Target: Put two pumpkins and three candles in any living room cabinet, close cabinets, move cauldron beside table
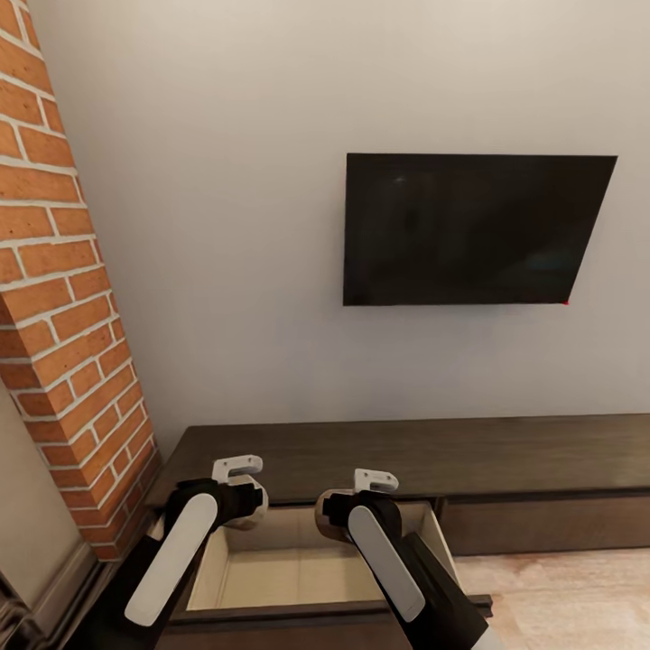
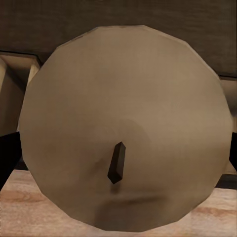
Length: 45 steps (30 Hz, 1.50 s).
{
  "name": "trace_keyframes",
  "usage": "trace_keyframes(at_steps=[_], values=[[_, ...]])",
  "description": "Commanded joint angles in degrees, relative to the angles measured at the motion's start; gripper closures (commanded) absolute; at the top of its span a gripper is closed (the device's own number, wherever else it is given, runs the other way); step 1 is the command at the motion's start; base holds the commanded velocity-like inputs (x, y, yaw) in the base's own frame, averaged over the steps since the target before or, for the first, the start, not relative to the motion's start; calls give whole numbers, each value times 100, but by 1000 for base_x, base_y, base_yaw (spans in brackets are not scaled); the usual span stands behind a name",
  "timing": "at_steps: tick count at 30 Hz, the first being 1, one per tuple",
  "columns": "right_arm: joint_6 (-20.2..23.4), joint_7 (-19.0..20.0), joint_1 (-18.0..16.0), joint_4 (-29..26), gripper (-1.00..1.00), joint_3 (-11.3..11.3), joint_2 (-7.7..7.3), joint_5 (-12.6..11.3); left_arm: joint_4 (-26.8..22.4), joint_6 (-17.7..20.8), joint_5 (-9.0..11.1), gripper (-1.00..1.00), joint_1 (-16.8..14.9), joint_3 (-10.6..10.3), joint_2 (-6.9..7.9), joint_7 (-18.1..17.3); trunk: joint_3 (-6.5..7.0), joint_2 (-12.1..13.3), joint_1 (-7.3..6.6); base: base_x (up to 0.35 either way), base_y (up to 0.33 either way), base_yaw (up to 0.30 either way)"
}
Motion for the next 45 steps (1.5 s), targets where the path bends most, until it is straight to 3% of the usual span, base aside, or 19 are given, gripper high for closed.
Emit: trace_keyframes(at_steps=[1,7,45], values=[[15,-60,-7,-6,100,8,-2,-45,-9,28,28,100,-7,-30,5,44,-6,-4,0,12,0,0],[16,-55,-7,-5,100,2,-7,-52,-22,30,24,100,-7,-60,5,41,-6,-4,0,3,0,0],[23,236,-5,-37,100,27,-17,14,12,34,61,100,-7,-54,11,32,-689,-1528,835,0,0,0]])
